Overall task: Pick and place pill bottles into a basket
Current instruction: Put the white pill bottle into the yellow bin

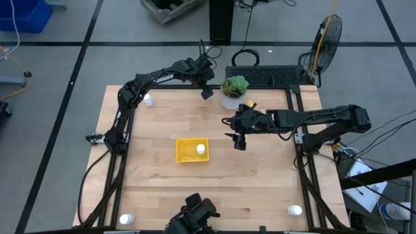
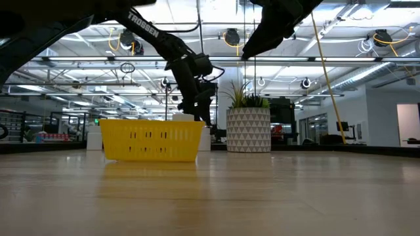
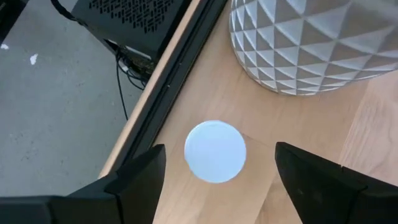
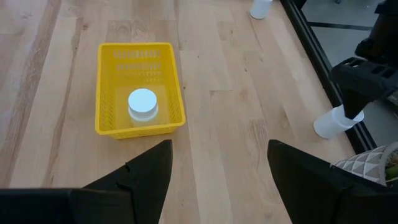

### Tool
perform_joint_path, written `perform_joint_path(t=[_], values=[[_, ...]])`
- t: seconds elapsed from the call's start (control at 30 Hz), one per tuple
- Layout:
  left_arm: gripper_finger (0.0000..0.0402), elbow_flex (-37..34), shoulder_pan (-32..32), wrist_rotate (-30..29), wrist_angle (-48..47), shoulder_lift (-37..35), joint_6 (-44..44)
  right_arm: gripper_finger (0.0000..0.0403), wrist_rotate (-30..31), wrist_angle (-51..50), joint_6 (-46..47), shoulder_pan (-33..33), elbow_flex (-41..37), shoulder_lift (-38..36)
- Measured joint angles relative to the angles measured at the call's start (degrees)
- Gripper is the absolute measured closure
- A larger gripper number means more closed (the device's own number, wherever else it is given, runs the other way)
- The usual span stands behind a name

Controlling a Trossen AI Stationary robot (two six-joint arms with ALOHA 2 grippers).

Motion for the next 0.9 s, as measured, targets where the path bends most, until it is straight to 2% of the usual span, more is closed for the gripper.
perform_joint_path(t=[0.9], values=[[0.0089,-0.02,-0.32,-1.02,0.32,1.49,-0.02,0.0149,-0.07,0.0,0.48,0.0,0.0,0.02]])
